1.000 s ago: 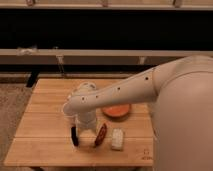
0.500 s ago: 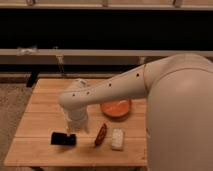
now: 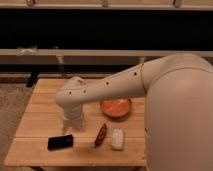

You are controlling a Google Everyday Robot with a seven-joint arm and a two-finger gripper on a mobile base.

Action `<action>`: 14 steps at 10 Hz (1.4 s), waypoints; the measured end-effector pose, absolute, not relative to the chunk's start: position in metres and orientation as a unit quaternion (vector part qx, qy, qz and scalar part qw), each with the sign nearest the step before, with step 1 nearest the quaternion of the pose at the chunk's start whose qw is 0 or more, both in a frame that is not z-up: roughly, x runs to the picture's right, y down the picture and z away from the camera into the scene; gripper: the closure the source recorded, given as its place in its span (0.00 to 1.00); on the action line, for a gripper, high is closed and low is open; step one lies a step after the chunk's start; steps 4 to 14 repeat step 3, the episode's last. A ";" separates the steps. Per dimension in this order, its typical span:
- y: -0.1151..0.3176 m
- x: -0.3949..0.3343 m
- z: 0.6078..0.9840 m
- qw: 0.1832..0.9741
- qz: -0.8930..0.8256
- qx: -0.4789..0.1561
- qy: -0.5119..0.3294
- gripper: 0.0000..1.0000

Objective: Knock the eraser over

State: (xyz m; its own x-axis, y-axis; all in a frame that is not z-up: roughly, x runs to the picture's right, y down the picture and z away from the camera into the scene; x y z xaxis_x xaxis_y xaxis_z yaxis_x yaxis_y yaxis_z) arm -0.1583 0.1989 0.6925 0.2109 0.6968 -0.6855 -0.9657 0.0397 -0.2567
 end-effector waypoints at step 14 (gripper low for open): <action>0.199 -0.159 0.692 0.695 0.598 -0.350 0.192 0.35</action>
